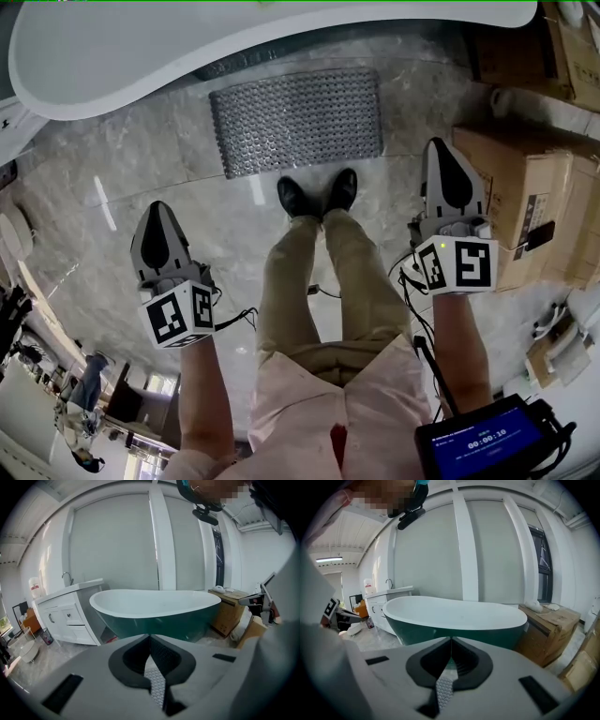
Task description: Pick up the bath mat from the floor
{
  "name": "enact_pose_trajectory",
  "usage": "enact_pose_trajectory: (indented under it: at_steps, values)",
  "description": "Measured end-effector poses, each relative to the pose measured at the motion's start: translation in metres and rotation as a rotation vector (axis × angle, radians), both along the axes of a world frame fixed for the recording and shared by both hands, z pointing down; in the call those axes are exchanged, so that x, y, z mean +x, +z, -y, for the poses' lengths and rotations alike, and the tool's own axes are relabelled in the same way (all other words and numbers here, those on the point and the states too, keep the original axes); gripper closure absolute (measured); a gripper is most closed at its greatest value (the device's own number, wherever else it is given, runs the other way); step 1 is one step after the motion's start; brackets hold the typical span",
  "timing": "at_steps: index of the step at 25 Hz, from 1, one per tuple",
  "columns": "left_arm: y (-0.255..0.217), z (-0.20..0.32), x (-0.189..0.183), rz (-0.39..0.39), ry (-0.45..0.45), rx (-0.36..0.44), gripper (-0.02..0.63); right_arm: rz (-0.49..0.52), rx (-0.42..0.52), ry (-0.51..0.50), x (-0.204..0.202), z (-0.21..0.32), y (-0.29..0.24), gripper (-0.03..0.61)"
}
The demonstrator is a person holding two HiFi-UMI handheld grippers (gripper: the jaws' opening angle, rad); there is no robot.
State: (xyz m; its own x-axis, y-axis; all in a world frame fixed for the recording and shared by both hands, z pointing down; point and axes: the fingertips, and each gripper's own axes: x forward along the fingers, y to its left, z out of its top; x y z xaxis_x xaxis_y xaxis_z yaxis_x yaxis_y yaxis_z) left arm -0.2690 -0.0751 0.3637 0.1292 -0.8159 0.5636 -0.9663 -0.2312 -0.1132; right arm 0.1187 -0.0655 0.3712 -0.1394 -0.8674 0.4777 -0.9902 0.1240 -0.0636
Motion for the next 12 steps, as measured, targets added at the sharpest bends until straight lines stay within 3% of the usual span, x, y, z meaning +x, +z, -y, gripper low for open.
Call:
enact_pose_trajectory:
  at_steps: [12]
  values:
    - [0.087, -0.018, -0.033, 0.039, -0.027, -0.046, 0.589, -0.021, -0.072, 0.036, 0.011, -0.039, 0.095, 0.561]
